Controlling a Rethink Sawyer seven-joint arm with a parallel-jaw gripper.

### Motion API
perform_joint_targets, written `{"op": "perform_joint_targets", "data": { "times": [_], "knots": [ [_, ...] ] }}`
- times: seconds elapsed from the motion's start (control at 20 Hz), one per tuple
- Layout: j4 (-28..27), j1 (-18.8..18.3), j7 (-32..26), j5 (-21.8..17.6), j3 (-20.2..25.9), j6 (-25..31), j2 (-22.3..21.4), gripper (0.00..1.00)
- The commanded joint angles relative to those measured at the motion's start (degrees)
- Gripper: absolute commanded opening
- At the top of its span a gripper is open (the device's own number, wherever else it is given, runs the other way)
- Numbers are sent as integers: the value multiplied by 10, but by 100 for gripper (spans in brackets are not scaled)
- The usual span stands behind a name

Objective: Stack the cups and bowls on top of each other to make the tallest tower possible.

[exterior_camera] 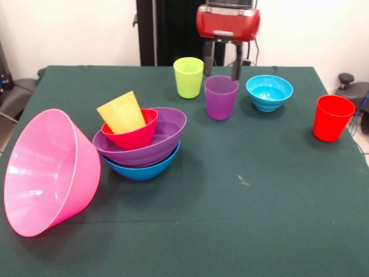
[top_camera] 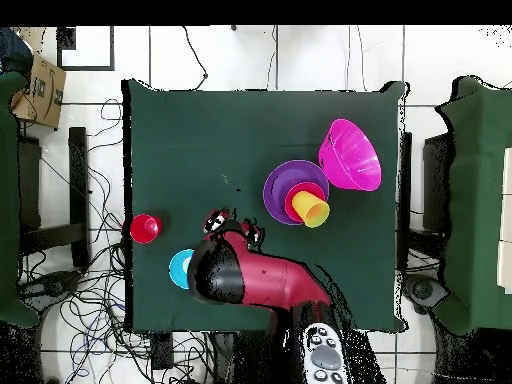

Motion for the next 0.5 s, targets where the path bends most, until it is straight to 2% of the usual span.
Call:
{"op": "perform_joint_targets", "data": {
  "times": [0.05,0.5],
  "knots": [
    [32,24,134,47,-4,-5,50,100],
    [46,8,125,27,7,-11,67,100]
  ]
}}
